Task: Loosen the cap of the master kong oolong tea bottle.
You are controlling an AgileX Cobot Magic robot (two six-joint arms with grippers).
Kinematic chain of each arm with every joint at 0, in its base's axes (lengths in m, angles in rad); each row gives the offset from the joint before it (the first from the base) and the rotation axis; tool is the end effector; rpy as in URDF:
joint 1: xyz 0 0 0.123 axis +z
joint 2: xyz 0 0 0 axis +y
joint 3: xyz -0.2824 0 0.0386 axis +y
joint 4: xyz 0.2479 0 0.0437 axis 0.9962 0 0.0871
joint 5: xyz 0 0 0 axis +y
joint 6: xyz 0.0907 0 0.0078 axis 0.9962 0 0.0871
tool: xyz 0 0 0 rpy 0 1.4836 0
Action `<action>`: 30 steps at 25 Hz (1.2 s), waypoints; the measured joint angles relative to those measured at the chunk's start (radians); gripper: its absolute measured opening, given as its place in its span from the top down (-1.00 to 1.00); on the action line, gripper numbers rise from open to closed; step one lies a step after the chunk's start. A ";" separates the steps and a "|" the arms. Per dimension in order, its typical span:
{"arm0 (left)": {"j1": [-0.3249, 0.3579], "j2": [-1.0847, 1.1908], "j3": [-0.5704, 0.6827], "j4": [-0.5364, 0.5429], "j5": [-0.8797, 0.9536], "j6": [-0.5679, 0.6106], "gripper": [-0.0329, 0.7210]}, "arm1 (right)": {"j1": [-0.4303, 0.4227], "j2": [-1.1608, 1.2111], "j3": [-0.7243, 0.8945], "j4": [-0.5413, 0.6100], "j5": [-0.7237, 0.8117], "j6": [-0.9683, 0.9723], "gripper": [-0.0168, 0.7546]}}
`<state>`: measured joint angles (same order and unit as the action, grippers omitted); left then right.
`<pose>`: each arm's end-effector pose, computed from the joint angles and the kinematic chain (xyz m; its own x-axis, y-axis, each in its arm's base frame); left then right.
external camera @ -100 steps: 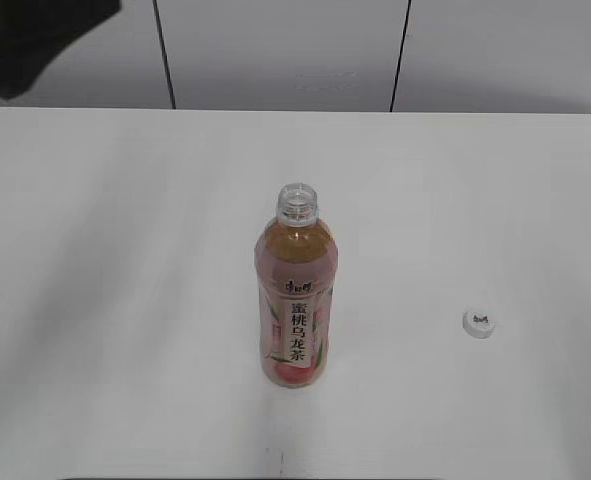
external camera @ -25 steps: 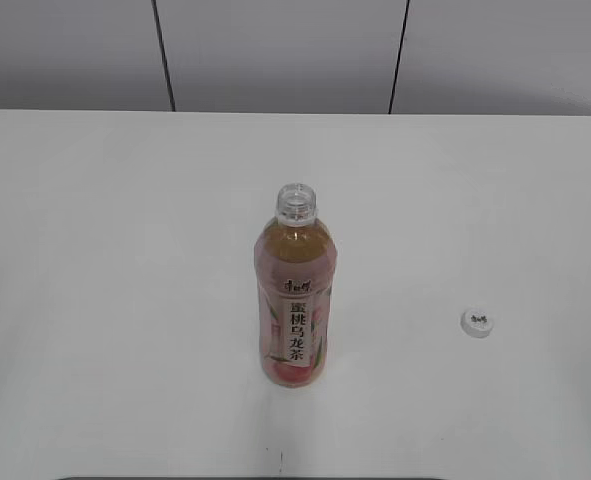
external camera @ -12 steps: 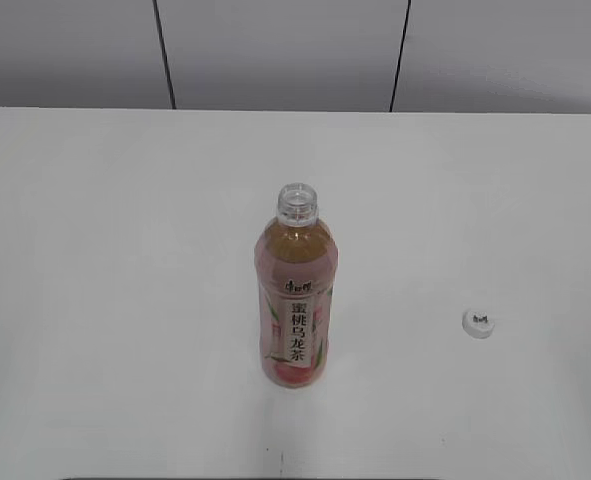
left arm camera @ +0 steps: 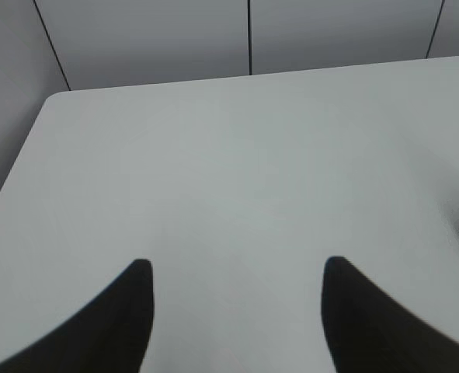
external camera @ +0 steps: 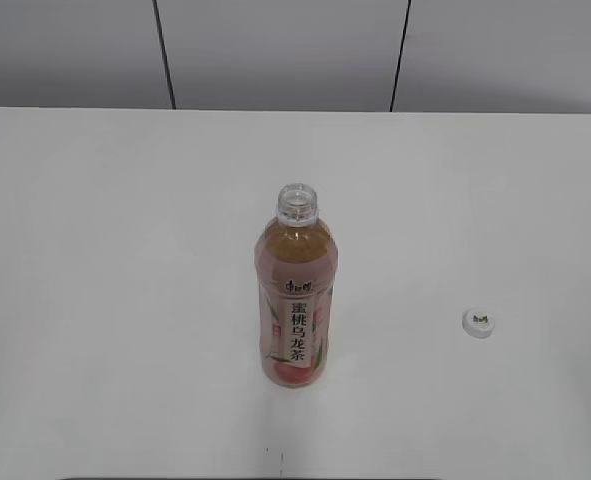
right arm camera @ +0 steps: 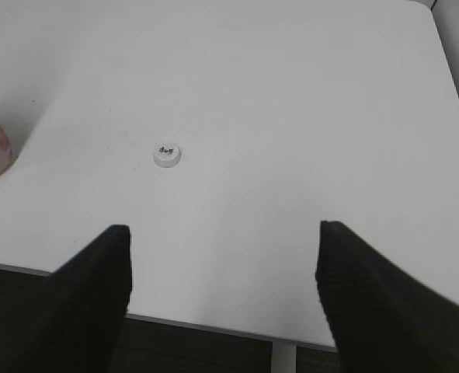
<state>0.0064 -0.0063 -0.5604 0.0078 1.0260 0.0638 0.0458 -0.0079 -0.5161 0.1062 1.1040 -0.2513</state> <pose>-0.0122 0.0005 0.2966 -0.3636 0.0655 -0.9293 0.0121 0.9978 0.0656 -0.0104 0.0082 0.2784 -0.4348 -0.2212 -0.8729 -0.2214 0.9659 -0.1345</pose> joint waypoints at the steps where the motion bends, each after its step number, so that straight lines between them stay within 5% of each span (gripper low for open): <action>1: 0.001 0.000 0.000 0.000 0.000 0.000 -0.21 | 0.000 0.000 0.000 0.000 0.000 0.000 -0.50; 30: 0.002 0.000 0.001 0.000 0.000 0.000 -0.18 | 0.000 0.000 0.000 0.000 0.000 0.000 -0.50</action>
<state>0.0087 -0.0063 -0.5596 0.0078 1.0260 0.0638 0.0458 -0.0079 -0.5161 0.1062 1.1040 -0.2513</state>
